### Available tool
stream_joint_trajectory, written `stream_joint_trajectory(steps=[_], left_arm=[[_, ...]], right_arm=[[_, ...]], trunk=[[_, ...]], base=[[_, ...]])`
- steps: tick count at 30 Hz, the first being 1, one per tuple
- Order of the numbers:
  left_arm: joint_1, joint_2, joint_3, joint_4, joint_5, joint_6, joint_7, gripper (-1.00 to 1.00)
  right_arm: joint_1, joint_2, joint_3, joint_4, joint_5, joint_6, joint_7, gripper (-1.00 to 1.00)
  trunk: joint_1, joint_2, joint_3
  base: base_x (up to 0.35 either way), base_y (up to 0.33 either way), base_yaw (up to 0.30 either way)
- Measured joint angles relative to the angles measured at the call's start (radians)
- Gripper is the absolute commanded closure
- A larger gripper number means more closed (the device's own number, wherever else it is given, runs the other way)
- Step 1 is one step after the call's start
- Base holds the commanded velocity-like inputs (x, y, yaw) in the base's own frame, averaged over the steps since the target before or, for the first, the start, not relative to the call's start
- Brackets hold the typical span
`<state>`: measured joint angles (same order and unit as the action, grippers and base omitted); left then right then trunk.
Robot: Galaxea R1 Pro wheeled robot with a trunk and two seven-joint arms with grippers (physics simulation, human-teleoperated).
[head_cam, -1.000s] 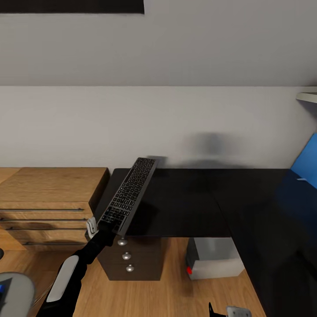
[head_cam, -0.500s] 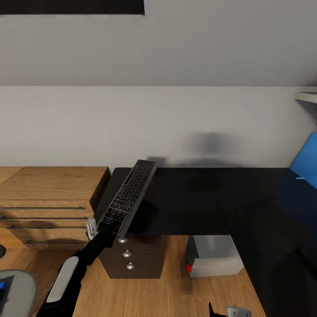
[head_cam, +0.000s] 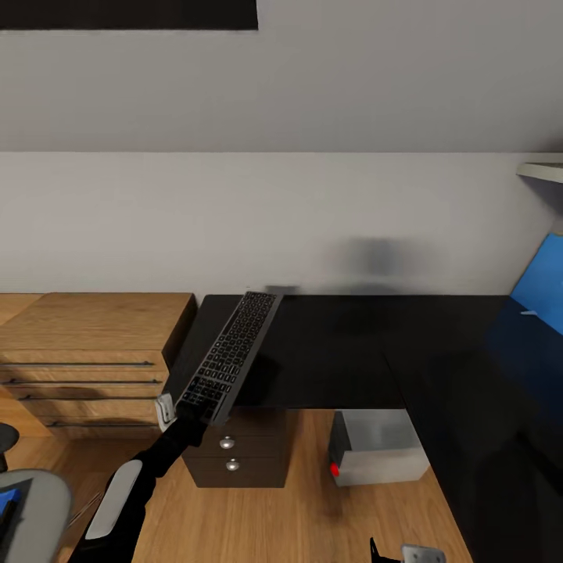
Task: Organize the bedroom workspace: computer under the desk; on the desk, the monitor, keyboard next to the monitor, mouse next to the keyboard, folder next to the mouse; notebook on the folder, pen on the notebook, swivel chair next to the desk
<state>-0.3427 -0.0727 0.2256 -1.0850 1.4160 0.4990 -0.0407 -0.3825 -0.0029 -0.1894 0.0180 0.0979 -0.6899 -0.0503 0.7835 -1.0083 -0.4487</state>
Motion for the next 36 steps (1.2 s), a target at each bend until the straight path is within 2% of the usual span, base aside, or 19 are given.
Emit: stream_joint_trajectory(steps=[19, 36], left_arm=[[0.000, -0.004, -0.001, 0.048, 0.001, -0.004, -0.001, 1.00], [0.000, -0.003, -0.001, 0.051, 0.002, -0.004, -0.001, 1.00]], right_arm=[[0.000, 0.002, 0.000, 0.000, -0.001, 0.000, 0.000, -1.00], [0.000, 0.002, 0.000, 0.000, -0.001, 0.000, 0.000, -1.00]], trunk=[[0.000, 0.000, 0.000], [0.000, 0.000, 0.000]], base=[[0.000, 0.000, -0.084], [0.000, 0.000, -0.063]])
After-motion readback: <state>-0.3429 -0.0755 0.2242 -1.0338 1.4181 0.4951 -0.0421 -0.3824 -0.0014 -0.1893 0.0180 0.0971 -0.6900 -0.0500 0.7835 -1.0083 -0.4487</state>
